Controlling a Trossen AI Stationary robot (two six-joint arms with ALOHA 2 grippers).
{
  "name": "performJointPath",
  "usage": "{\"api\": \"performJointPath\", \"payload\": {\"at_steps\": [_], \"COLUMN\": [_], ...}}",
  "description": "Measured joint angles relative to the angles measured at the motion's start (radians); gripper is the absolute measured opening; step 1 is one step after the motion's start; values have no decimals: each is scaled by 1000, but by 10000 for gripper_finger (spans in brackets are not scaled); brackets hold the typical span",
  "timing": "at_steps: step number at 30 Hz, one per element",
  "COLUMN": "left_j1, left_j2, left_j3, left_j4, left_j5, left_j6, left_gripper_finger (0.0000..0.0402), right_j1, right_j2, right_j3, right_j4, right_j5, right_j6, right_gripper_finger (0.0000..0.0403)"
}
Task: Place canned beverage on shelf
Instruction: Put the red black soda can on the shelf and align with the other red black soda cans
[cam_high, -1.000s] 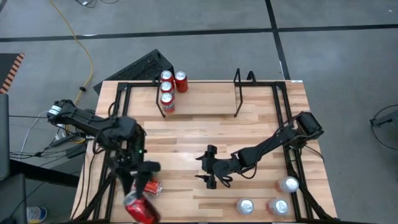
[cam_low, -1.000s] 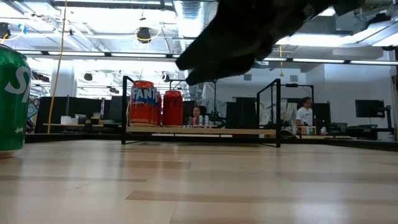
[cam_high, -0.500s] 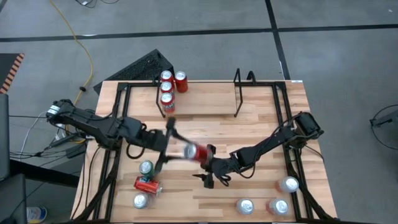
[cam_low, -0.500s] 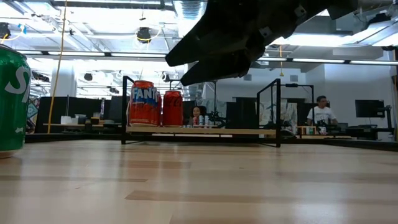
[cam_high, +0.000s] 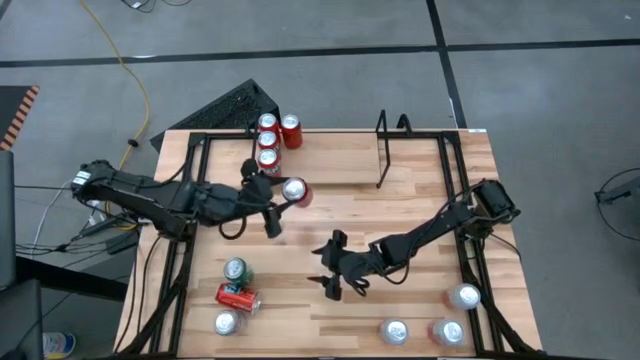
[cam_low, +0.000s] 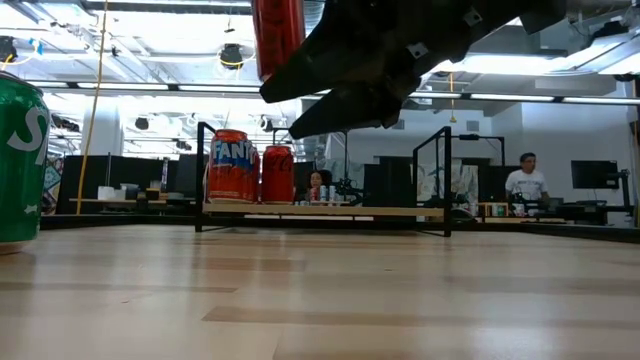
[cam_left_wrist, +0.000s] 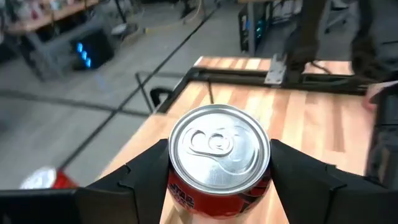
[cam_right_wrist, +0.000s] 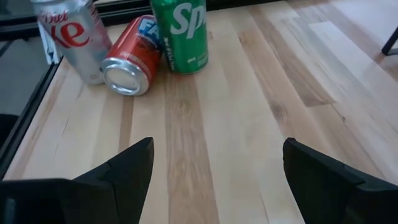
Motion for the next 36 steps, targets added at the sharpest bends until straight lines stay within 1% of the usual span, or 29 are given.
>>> {"api": "performJointPath", "payload": {"at_steps": [4,9,15,19,23,29,32,36], "left_j1": [85,204,332,385,413,472,523,584], "left_j2": [0,5,64,126,178,263,299,313], "left_j3": [0,0,0,0,0,0,0,0], "left_j4": [-49,-65,-76,-33,24,9,-4,-15], "left_j5": [-4,-5,73,82,128,117,170,244], "left_j6": [-95,-147,-190,-189,-180,-157,-165,-191], "left_gripper_finger": [231,231,231,231,231,231,231,231], "right_j1": [-4,-4,-4,-4,-4,-4,-4,-3], "right_j2": [0,0,0,0,0,0,-1,-1], "right_j3": [0,0,0,0,0,0,0,0], "right_j4": [8,24,48,52,53,49,44,38], "right_j5": [0,0,0,1,1,1,1,1], "right_j6": [19,20,20,20,19,19,19,19], "right_gripper_finger": [331,331,331,331,331,331,331,331]}}
